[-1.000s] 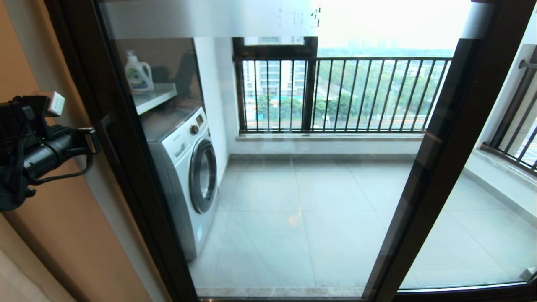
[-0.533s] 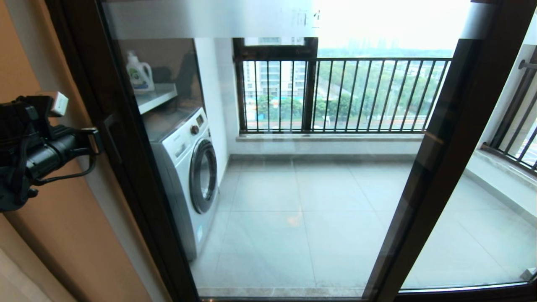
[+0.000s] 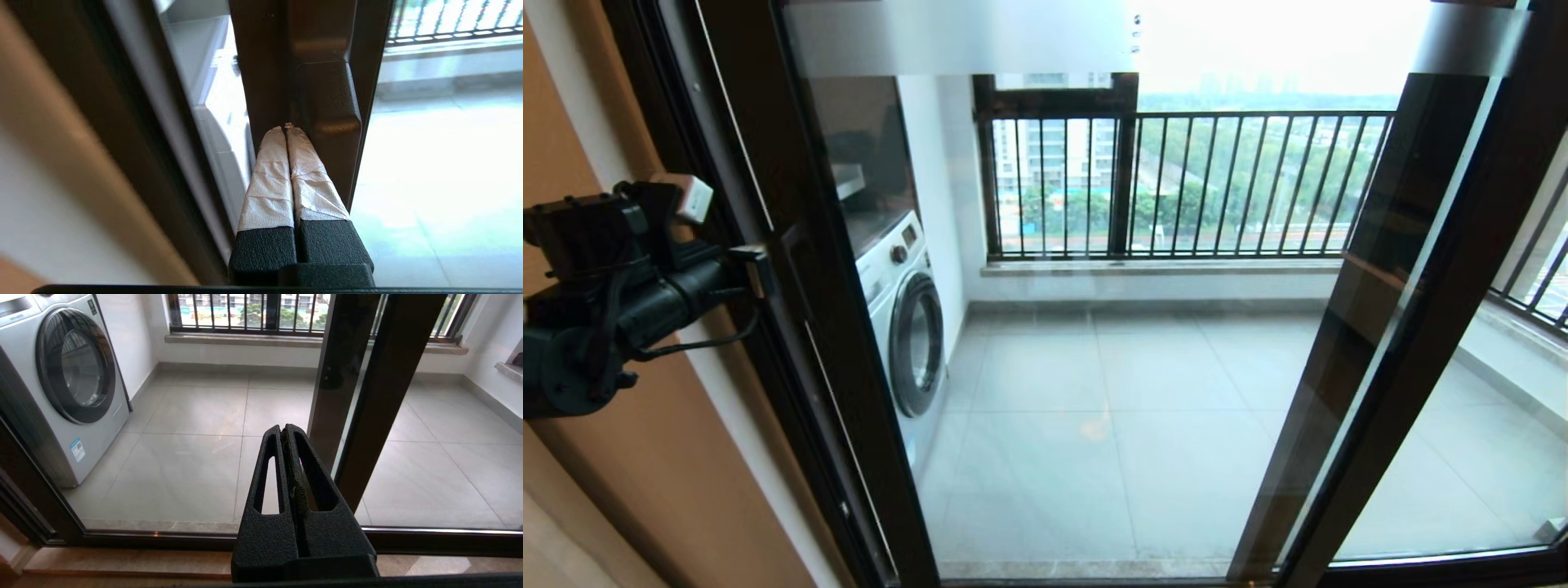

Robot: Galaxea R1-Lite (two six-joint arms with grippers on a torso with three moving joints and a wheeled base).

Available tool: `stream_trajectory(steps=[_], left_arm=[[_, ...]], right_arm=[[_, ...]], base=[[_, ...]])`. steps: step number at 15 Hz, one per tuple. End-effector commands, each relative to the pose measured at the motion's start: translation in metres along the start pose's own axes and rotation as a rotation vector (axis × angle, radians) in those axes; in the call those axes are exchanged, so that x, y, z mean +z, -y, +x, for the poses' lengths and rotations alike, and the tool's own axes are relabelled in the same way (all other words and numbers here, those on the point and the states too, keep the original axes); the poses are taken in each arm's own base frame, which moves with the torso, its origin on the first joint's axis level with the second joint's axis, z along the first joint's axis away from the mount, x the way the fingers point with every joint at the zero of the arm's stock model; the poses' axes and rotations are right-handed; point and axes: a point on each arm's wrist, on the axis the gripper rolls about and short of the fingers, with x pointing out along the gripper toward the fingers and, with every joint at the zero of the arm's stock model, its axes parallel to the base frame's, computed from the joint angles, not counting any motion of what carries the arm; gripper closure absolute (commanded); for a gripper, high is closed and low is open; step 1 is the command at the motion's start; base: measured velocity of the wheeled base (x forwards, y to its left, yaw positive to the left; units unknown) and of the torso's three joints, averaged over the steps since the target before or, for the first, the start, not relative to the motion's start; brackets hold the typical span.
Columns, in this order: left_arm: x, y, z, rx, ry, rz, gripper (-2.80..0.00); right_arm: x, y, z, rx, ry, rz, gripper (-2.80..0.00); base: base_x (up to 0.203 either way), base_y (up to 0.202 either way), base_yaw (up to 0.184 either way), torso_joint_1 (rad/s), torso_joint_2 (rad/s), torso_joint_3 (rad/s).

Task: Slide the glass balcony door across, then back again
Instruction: Open the slid door

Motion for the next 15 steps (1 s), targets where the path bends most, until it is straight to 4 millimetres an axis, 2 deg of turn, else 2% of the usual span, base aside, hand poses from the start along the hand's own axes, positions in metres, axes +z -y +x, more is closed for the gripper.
stream_trajectory(steps=[1, 5, 8, 12, 15], left_arm=[[0.0, 0.002, -0.001, 0.015, -0.005, 0.002, 0.0], [-0.003, 0.023, -0.005, -0.025, -0.02, 0.002, 0.0], [-0.003, 0.042, 0.001, 0.02, 0.001, 0.008, 0.0], [0.0, 0.061, 0.005, -0.02, 0.024, 0.01, 0.0], [0.001, 0.085, 0.005, -0.022, 0.02, 0.01, 0.0]], right_arm=[[-0.001, 0.0, 0.0, 0.001, -0.001, -0.001, 0.0], [-0.001, 0.0, 0.0, 0.001, -0.001, -0.001, 0.0], [-0.001, 0.0, 0.0, 0.001, -0.001, -0.001, 0.0], [-0.001, 0.0, 0.0, 0.001, -0.001, -0.001, 0.0], [-0.001, 0.0, 0.0, 0.001, -0.001, -0.002, 0.0]], base=[[0.0, 0.0, 0.0, 0.0, 0.0, 0.0], [0.0, 0.0, 0.0, 0.0, 0.0, 0.0], [0.0, 0.0, 0.0, 0.0, 0.0, 0.0], [0.0, 0.0, 0.0, 0.0, 0.0, 0.0], [0.0, 0.0, 0.0, 0.0, 0.0, 0.0]])
